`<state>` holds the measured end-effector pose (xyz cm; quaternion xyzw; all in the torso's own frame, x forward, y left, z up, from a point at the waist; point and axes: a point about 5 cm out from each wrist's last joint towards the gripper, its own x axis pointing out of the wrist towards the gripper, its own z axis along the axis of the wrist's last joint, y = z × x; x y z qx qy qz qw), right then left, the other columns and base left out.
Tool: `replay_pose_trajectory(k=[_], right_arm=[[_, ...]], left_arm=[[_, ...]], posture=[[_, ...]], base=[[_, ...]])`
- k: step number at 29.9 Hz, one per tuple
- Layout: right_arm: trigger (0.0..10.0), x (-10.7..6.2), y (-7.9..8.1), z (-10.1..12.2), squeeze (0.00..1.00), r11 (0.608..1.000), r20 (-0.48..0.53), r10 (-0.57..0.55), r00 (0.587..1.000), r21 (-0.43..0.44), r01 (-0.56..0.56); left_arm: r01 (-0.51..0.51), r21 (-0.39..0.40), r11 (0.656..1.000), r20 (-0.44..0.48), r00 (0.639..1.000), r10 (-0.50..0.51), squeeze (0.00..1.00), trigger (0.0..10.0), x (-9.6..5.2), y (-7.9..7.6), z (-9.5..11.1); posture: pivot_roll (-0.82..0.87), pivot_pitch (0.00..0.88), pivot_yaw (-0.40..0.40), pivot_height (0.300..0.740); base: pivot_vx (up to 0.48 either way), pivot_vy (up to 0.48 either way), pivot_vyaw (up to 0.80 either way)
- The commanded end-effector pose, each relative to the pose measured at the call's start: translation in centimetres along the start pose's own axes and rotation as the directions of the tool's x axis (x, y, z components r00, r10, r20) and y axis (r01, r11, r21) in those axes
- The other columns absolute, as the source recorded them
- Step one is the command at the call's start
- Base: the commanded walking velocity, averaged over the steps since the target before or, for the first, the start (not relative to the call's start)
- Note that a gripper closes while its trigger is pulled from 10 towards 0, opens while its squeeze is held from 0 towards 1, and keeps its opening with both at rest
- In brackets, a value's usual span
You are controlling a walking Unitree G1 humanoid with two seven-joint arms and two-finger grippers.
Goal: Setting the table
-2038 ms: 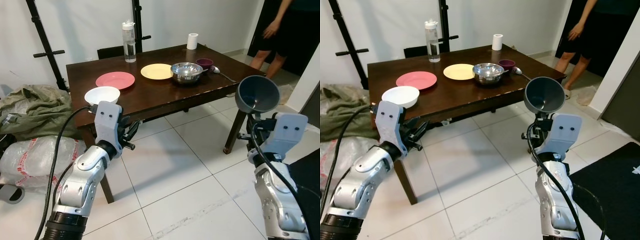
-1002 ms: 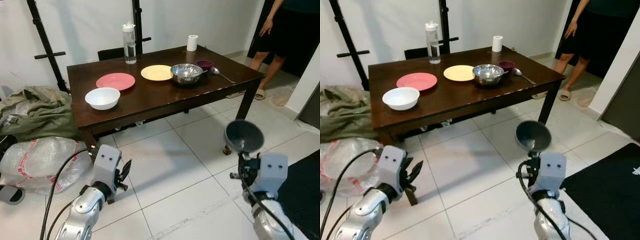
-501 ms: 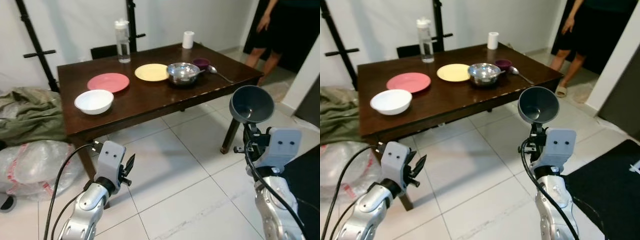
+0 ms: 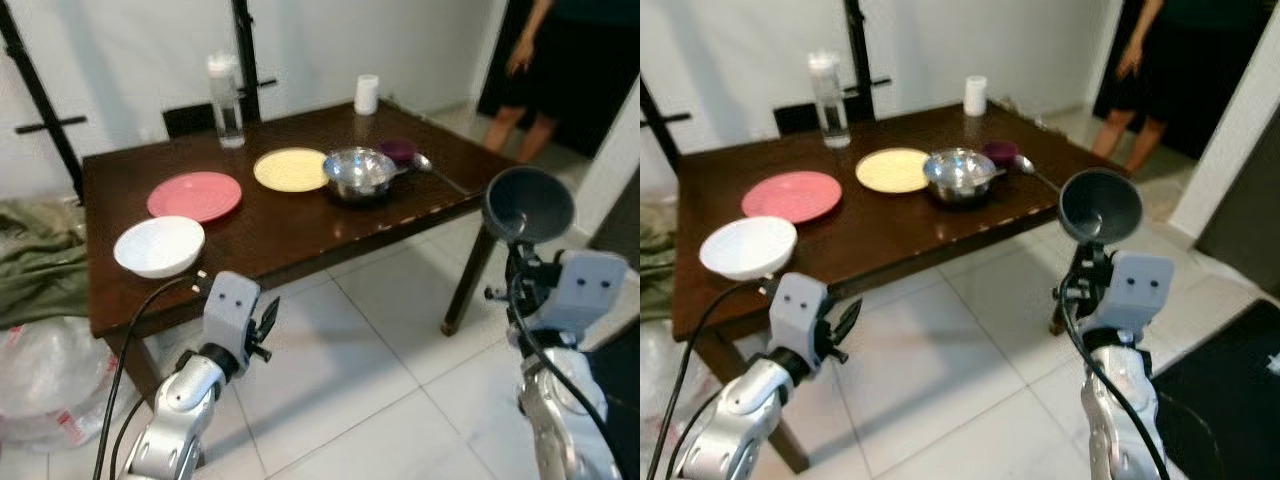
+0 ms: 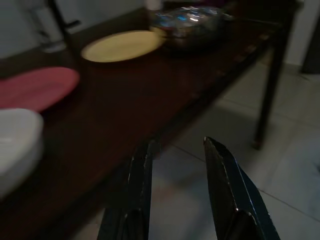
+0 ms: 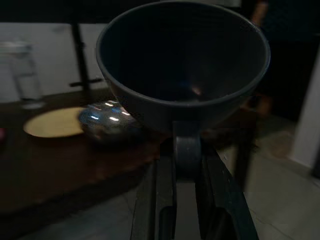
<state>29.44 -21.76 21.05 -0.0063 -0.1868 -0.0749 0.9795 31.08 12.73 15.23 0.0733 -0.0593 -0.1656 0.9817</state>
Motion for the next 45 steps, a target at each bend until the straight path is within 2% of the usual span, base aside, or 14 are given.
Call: replay_pose_trajectory(k=[1,8,13,22,24,32,38,40,41,43,44,45], right_arm=[[10.0,-0.1,0.6,-0.3,0.00,0.999,-0.010,0.032,0.999,0.018,-0.032],[10.0,-0.2,1.1,-0.4,0.00,0.998,-0.014,0.062,0.998,0.026,-0.062],[10.0,-0.2,2.0,-0.5,0.00,0.991,-0.027,0.129,0.991,0.040,-0.128],[10.0,-0.6,3.2,-1.1,0.00,0.976,-0.068,0.217,0.974,0.050,-0.214],[10.0,-0.8,3.7,-1.3,0.00,0.965,-0.082,0.261,0.962,0.045,-0.258],[10.0,-1.7,5.1,-2.5,0.00,0.928,-0.168,0.374,0.912,0.053,-0.370],[10.0,-2.1,6.8,-3.8,0.00,0.891,-0.247,0.454,0.856,0.105,-0.442],[10.0,-2.3,7.7,-4.7,0.00,0.871,-0.297,0.489,0.820,0.112,-0.478],[10.0,-2.3,7.7,-4.7,0.00,0.871,-0.297,0.489,0.820,0.112,-0.478],[10.0,-2.1,8.5,-5.5,0.00,0.864,-0.338,0.497,0.799,0.112,-0.490],[10.0,-2.1,8.5,-5.5,0.00,0.864,-0.338,0.497,0.799,0.112,-0.490],[10.0,-1.8,8.8,-5.8,0.00,0.862,-0.348,0.500,0.793,0.112,-0.494]], left_arm=[[-0.012,0.019,1.000,-0.023,1.000,0.012,0.00,10.0,-0.3,0.4,-0.5],[-0.016,0.022,1.000,-0.015,1.000,0.016,0.00,10.0,-0.2,0.5,-0.3],[-0.020,0.055,0.998,0.011,1.000,0.019,0.00,10.0,-0.1,0.6,0.2],[-0.021,0.066,0.998,0.052,0.998,0.018,0.00,10.0,0.4,0.8,1.4],[-0.009,0.092,0.996,0.050,0.999,0.004,0.00,10.0,0.4,0.8,1.5],[-0.015,0.062,0.998,0.069,0.998,0.011,0.00,10.0,0.5,1.1,2.2],[-0.047,0.047,0.998,0.109,0.993,0.041,0.00,10.0,1.0,2.0,3.6],[-0.063,0.093,0.994,0.130,0.990,0.050,0.00,10.0,1.2,2.9,4.3],[-0.063,0.093,0.994,0.130,0.990,0.050,0.00,10.0,1.2,2.9,4.3],[-0.082,0.115,0.990,0.138,0.988,0.066,0.00,10.0,1.4,4.3,5.0],[-0.082,0.115,0.990,0.138,0.988,0.066,0.00,10.0,1.4,4.3,5.0],[-0.080,0.112,0.990,0.134,0.989,0.064,0.00,10.0,1.4,4.9,5.3]], posture=[[-0.02,0.055,0.105,0.740],[-0.02,0.053,0.107,0.740],[-0.01,0.052,0.106,0.740],[-0.01,0.051,0.105,0.740],[-0.01,0.054,0.105,0.740],[-0.01,0.055,0.100,0.740],[-0.01,0.066,0.096,0.740],[0.00,0.070,0.095,0.740],[0.00,0.070,0.095,0.740],[0.00,0.078,0.095,0.740],[0.00,0.078,0.095,0.740],[0.01,0.083,0.095,0.740]], base=[[0.480,0.000,0.00],[0.480,0.000,0.00],[0.480,0.000,0.00],[0.452,0.000,0.00],[0.000,0.000,0.00],[0.000,0.000,0.00],[0.000,0.000,0.00],[0.000,0.000,0.00],[0.000,0.000,0.00],[0.000,0.000,0.00],[0.000,0.000,0.00],[0.000,0.000,0.00]])
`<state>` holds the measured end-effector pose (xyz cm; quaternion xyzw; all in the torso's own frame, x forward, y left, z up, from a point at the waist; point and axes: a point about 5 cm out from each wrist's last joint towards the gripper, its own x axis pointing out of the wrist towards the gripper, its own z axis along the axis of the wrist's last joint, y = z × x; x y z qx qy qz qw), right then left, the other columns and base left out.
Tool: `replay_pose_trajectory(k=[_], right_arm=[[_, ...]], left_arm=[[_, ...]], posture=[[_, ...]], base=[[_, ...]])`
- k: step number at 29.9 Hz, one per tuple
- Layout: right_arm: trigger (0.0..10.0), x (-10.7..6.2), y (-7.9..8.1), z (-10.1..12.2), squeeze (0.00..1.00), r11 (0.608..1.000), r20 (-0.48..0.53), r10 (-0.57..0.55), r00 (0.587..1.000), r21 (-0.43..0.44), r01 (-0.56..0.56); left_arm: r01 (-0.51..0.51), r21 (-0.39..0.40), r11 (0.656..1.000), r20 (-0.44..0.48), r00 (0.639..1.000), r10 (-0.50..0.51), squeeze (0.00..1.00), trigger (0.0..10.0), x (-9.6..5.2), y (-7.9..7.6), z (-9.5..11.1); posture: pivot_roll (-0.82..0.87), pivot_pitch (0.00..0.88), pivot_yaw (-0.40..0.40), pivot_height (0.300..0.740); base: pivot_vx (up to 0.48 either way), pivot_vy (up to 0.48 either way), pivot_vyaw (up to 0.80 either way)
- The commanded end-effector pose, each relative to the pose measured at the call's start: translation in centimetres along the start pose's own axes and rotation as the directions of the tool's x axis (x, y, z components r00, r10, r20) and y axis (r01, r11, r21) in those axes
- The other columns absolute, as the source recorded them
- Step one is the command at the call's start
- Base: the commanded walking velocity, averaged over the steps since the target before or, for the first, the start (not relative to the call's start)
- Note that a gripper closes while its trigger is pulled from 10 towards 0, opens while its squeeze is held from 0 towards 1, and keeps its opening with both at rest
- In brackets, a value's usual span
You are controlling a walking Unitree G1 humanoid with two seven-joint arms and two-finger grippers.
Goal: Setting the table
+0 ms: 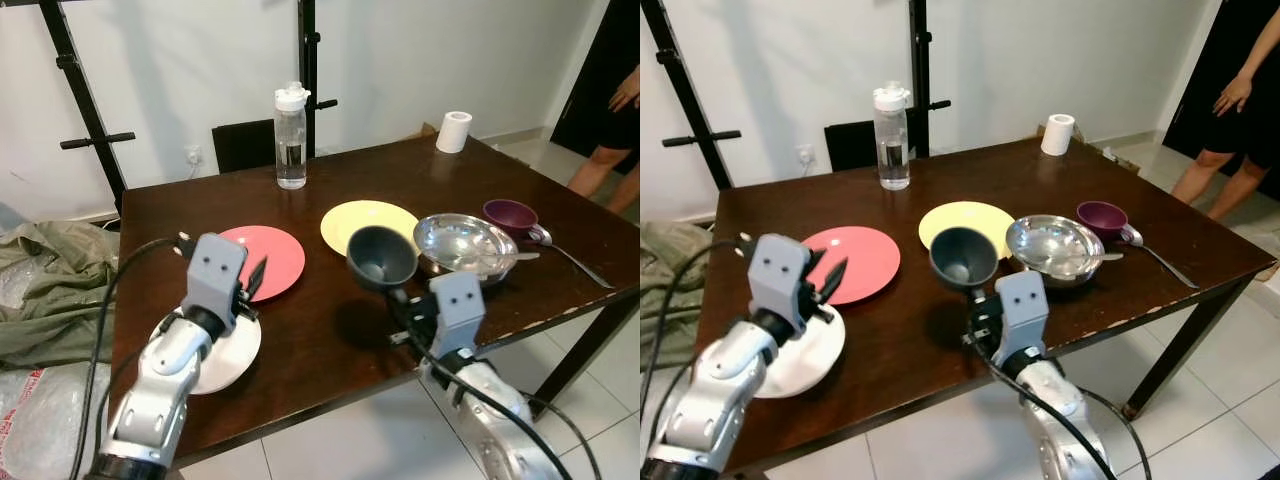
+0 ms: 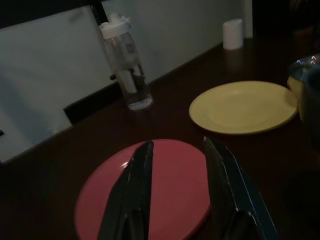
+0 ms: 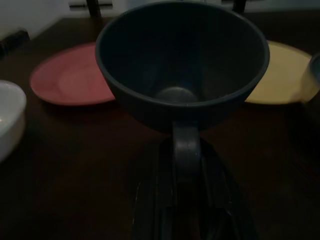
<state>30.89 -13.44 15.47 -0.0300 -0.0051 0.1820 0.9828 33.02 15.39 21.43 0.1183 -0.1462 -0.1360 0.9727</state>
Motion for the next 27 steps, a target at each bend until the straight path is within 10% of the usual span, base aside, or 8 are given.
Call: replay_pose_trajectory(k=[1,9,21,22,23,27], right_arm=[[10.0,0.9,0.5,-0.4,0.00,1.000,-0.044,0.020,0.999,0.000,-0.020],[10.0,3.4,1.0,-0.6,0.00,0.994,-0.118,0.094,0.989,-0.040,-0.099],[10.0,4.2,0.9,-1.5,0.00,0.993,-0.150,0.114,0.982,-0.018,-0.118],[10.0,4.3,0.7,-1.5,0.22,0.993,-0.148,0.107,0.983,-0.024,-0.111],[10.0,4.4,0.5,-1.5,0.91,0.995,-0.145,0.094,0.985,-0.031,-0.099],[10.0,4.6,0.2,-1.3,1.00,0.996,-0.125,0.077,0.989,-0.035,-0.082]], left_arm=[[0.012,-0.016,1.000,-0.037,0.999,-0.013,0.00,10.0,-0.1,1.4,-0.2],[0.208,-0.046,0.977,-0.103,0.972,-0.212,0.00,10.0,-2.0,3.2,0.4],[0.232,-0.077,0.970,-0.131,0.962,-0.241,0.00,10.0,-3.1,3.1,0.8],[0.237,-0.082,0.968,-0.134,0.960,-0.246,0.00,10.0,-3.2,3.0,0.8],[0.240,-0.086,0.967,-0.136,0.959,-0.250,0.00,10.0,-3.2,2.9,0.8],[0.246,-0.097,0.964,-0.135,0.957,-0.258,0.00,10.0,-3.2,2.5,0.9]], posture=[[0.02,0.088,0.096,0.740],[0.07,0.126,0.096,0.740],[0.10,0.148,0.096,0.740],[0.10,0.146,0.095,0.740],[0.10,0.145,0.095,0.740],[0.10,0.143,0.095,0.740]], base=[[0.000,0.000,0.00],[0.000,0.000,0.00],[0.000,0.000,0.00],[0.000,0.000,0.00],[0.000,0.000,0.00],[0.000,0.000,0.00]])
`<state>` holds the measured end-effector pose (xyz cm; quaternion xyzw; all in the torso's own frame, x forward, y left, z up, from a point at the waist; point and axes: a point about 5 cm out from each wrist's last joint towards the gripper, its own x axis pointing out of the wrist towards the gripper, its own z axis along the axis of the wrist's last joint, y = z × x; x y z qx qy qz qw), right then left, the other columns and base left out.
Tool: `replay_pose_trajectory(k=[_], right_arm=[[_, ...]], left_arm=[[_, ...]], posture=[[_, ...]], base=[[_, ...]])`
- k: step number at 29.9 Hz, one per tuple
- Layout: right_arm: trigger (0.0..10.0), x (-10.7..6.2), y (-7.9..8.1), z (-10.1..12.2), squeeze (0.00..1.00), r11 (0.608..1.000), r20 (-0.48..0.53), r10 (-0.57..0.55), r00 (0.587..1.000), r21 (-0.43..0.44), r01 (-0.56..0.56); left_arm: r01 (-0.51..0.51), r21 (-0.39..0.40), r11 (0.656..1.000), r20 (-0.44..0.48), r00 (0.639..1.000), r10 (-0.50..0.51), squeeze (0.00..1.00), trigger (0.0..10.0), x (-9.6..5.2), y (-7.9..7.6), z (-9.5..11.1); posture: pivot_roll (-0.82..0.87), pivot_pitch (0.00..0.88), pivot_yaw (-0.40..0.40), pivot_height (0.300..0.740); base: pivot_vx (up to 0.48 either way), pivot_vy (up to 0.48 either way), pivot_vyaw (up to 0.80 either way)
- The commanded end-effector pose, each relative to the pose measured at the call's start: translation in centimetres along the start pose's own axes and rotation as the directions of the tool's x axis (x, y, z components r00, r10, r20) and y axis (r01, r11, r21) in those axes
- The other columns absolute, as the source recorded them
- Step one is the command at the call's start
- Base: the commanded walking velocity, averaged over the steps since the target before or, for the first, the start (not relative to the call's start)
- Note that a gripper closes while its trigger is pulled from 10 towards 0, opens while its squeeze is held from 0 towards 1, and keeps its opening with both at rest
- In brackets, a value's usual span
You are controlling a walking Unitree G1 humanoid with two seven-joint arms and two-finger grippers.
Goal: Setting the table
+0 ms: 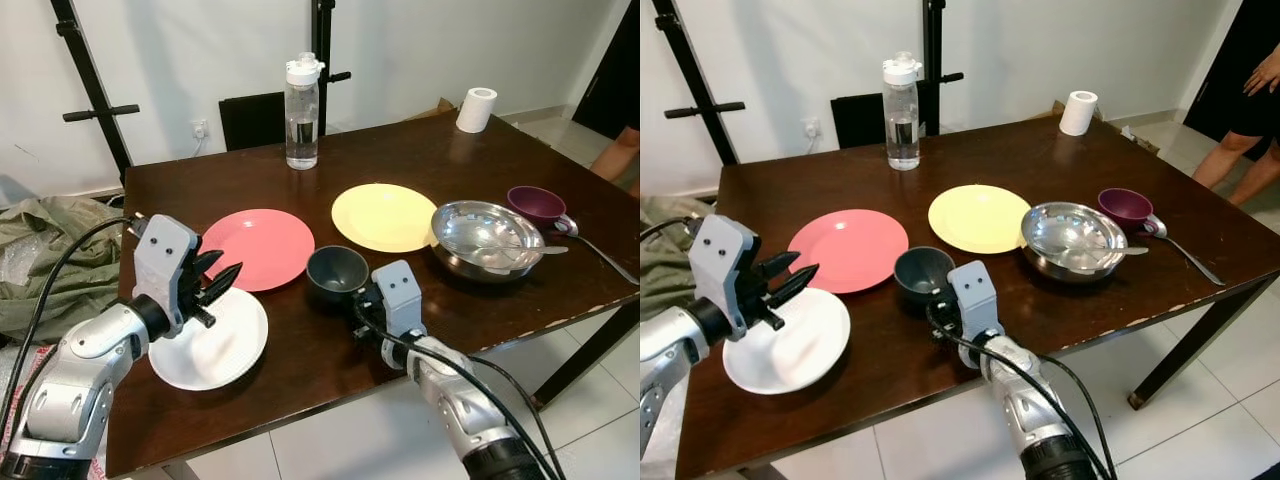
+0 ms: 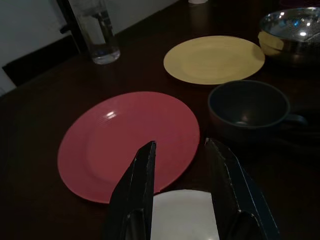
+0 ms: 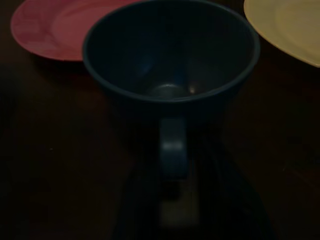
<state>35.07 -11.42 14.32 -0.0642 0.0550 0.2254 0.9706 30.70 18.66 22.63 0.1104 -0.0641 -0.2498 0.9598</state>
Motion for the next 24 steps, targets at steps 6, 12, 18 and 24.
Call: replay_pose_trajectory(k=[6,12,18,24], right_arm=[[10.0,-0.4,-0.8,1.3,1.00,0.999,0.071,-0.045,0.996,-0.010,0.045],[10.0,-1.7,-1.1,2.4,0.68,0.997,0.121,-0.074,0.990,-0.023,0.077],[10.0,-6.4,-0.8,2.4,0.00,0.998,0.159,-0.067,0.985,0.008,0.067],[10.0,-10.2,-0.8,2.6,0.00,0.987,0.244,-0.157,0.957,0.009,0.160]], left_arm=[[0.017,-0.027,0.999,-0.019,1.000,-0.018,0.00,10.0,0.0,-0.7,-0.5],[0.026,-0.045,0.999,-0.018,0.999,-0.027,0.00,10.0,0.1,-1.1,-0.6],[0.050,-0.067,0.996,-0.023,0.998,-0.051,0.00,10.0,0.5,-2.0,-1.2],[0.049,-0.103,0.994,-0.032,0.998,-0.053,0.00,10.0,1.3,-3.2,-2.2]], posture=[[0.08,0.136,0.095,0.740],[0.08,0.134,0.095,0.740],[0.04,0.125,0.101,0.740],[0.00,0.114,0.101,0.740]], base=[[0.000,0.000,0.00],[0.000,0.000,0.00],[0.000,0.000,0.00],[0.000,0.000,0.00]])
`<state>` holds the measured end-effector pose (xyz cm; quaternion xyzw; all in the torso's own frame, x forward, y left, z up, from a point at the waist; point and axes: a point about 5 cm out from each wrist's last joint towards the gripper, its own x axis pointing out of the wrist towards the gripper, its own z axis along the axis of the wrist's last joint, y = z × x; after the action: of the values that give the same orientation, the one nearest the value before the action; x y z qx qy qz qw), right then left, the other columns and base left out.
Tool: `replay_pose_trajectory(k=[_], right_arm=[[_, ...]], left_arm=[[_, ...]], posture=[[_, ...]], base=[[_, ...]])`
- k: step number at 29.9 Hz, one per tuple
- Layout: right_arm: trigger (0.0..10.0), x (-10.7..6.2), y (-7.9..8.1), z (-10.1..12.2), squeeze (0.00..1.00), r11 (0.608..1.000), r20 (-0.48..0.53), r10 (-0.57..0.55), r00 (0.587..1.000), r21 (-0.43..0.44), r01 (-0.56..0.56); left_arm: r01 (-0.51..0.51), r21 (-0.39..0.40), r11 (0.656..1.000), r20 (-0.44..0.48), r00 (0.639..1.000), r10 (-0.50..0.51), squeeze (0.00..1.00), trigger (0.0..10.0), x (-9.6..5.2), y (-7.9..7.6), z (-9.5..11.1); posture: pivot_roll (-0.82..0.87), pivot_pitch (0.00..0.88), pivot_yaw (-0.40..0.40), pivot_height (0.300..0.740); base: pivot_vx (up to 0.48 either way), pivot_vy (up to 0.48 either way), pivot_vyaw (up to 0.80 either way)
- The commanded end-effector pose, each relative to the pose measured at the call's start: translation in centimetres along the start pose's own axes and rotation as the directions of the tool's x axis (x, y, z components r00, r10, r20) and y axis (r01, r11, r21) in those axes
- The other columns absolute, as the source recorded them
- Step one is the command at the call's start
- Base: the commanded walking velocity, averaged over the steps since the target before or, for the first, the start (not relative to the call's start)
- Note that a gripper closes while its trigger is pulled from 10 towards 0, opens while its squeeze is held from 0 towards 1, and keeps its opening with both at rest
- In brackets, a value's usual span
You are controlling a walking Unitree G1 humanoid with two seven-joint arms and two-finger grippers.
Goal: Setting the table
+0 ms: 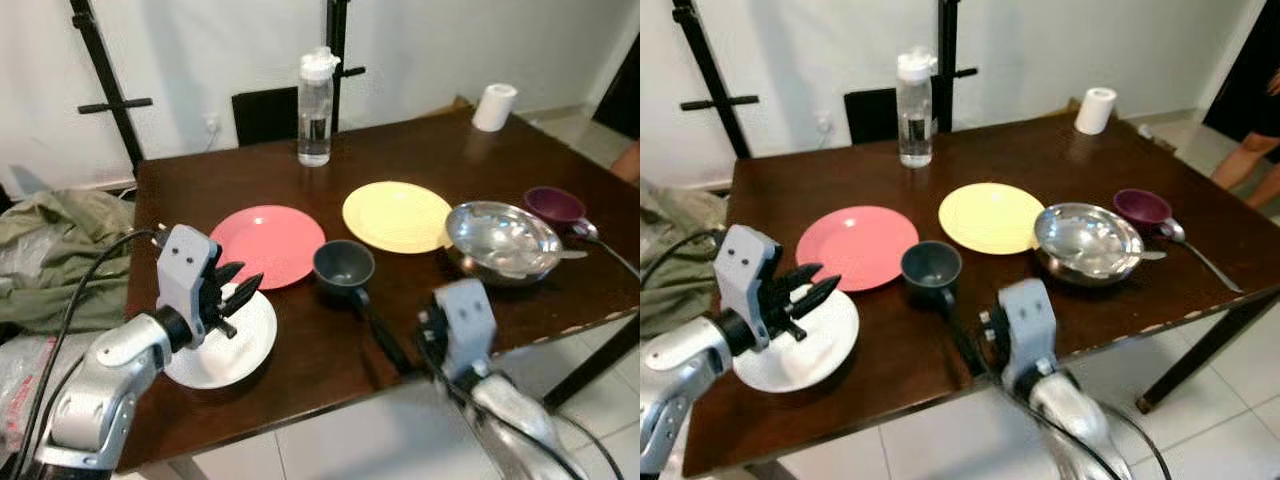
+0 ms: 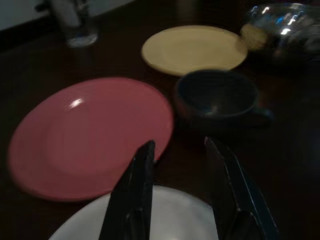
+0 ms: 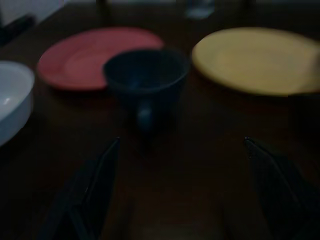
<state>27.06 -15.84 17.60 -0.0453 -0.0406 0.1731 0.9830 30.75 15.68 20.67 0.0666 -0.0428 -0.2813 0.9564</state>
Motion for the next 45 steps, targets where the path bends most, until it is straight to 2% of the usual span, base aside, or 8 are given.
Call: replay_pose_trajectory(k=[1,4,8,12,21,32,40,45], right_arm=[[10.0,-0.5,-0.2,0.8,0.00,0.999,0.058,-0.042,0.997,-0.012,0.043],[10.0,-1.5,-2.0,2.2,0.00,0.948,0.205,-0.313,0.927,0.016,0.317],[10.0,-1.6,-2.8,2.8,0.00,0.904,0.251,-0.417,0.873,0.020,0.426],[10.0,-1.3,-3.1,3.0,0.00,0.900,0.245,-0.421,0.873,-0.005,0.435],[10.0,0.8,-4.5,3.8,0.00,0.937,0.266,-0.328,0.907,-0.027,0.347],[10.0,1.9,-4.4,4.6,0.00,0.959,0.280,-0.257,0.925,-0.046,0.280],[10.0,2.0,-4.5,4.7,0.00,0.958,0.292,-0.263,0.920,-0.034,0.284],[10.0,1.4,-4.6,5.3,0.00,0.955,0.310,-0.281,0.908,-0.007,0.298]], left_arm=[[-0.011,-0.005,1.000,-0.022,1.000,0.011,0.00,10.0,-0.1,-0.1,-0.8],[-0.036,-0.045,0.998,-0.019,0.999,0.035,0.00,10.0,0.5,-1.6,-1.7],[-0.082,-0.065,0.994,-0.009,0.997,0.082,0.00,10.0,0.6,-2.8,-2.2],[-0.115,-0.057,0.992,-0.009,0.993,0.115,0.00,10.0,0.5,-3.1,-2.6],[-0.210,0.013,0.978,0.033,0.977,0.210,0.00,10.0,0.4,-4.1,-3.0],[-0.276,0.044,0.960,0.062,0.960,0.273,0.00,10.0,0.6,-5.2,-3.1],[-0.293,0.058,0.954,0.088,0.954,0.288,0.00,10.0,1.3,-4.4,-2.5],[-0.303,0.057,0.951,0.118,0.948,0.295,0.00,10.0,1.4,-2.7,-1.2]], posture=[[0.00,0.114,0.101,0.740],[-0.01,0.105,0.102,0.740],[-0.01,0.098,0.104,0.740],[0.00,0.088,0.095,0.740],[0.00,0.056,0.055,0.740],[0.03,0.059,0.053,0.740],[0.03,0.045,0.057,0.740],[0.03,0.045,0.068,0.740]], base=[[0.000,0.000,0.00],[0.000,0.000,0.00],[0.000,0.000,0.00],[0.000,0.000,0.00],[0.000,0.000,0.00],[0.000,0.000,0.00],[0.000,0.000,0.00],[0.000,0.000,0.00]])
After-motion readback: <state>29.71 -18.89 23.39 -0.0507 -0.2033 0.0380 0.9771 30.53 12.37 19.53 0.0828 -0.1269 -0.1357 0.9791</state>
